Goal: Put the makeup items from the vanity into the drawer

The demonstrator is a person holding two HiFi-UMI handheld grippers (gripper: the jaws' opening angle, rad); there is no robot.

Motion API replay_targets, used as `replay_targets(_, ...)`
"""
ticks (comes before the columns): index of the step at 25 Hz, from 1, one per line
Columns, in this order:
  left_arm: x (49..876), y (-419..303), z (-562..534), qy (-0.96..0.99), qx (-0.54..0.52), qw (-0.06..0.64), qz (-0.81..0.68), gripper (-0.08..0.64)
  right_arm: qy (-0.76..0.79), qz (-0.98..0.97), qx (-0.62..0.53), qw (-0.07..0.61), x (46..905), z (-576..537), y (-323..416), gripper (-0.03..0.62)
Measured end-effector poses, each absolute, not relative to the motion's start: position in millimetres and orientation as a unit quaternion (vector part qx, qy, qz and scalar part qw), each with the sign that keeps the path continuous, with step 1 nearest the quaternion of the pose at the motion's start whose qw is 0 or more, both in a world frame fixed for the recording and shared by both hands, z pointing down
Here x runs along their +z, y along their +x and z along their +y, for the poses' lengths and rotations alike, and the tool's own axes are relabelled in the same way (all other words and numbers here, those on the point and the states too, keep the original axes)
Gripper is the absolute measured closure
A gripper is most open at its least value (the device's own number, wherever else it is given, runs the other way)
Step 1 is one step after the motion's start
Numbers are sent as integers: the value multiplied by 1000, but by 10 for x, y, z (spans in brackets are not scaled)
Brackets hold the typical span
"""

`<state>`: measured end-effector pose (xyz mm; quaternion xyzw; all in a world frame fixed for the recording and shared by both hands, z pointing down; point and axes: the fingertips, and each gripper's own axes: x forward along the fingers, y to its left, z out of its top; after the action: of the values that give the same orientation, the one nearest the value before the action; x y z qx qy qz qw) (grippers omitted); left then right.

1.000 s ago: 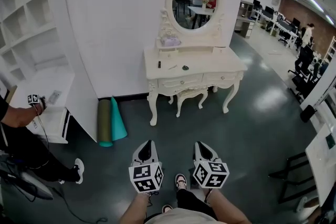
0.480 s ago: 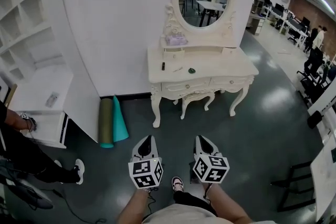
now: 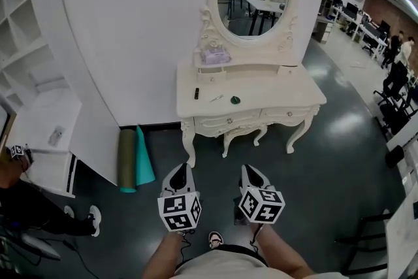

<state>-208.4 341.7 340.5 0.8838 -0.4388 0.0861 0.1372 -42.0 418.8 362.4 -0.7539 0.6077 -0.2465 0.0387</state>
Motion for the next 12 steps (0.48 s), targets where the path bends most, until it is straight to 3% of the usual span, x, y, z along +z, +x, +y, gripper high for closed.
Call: replay_targets(12, 3700, -1755, 2988, 871, 118, 150, -453, 557, -736, 619, -272, 39, 3850, 3672, -36, 575)
